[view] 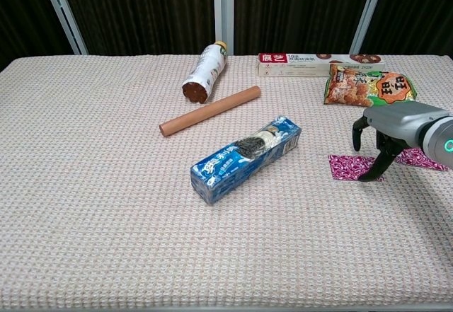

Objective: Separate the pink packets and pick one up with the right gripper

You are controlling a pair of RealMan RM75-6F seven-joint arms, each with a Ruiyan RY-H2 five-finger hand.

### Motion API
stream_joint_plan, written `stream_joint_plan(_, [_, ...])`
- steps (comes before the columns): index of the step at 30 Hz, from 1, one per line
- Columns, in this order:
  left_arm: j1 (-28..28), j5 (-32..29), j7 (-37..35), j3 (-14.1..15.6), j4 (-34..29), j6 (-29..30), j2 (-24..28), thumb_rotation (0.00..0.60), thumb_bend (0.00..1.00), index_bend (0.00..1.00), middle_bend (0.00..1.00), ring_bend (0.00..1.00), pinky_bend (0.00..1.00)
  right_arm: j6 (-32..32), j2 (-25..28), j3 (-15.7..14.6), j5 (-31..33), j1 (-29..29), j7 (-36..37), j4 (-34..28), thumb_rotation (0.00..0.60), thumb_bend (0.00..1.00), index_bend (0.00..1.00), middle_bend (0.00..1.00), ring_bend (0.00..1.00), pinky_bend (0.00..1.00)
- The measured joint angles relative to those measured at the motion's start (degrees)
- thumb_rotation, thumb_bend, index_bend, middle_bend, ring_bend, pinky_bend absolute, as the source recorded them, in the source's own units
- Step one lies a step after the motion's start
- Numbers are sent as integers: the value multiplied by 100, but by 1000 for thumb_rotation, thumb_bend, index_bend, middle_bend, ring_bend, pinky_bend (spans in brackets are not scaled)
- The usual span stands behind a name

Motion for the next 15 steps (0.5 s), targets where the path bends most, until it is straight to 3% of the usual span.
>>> stream_joint_plan(15, [-10,5,-108,-2,165,-52,-60,600,3,278,294,233,262,-141,-109,3,240,157,48,236,478,0,397,1000,1000,1000])
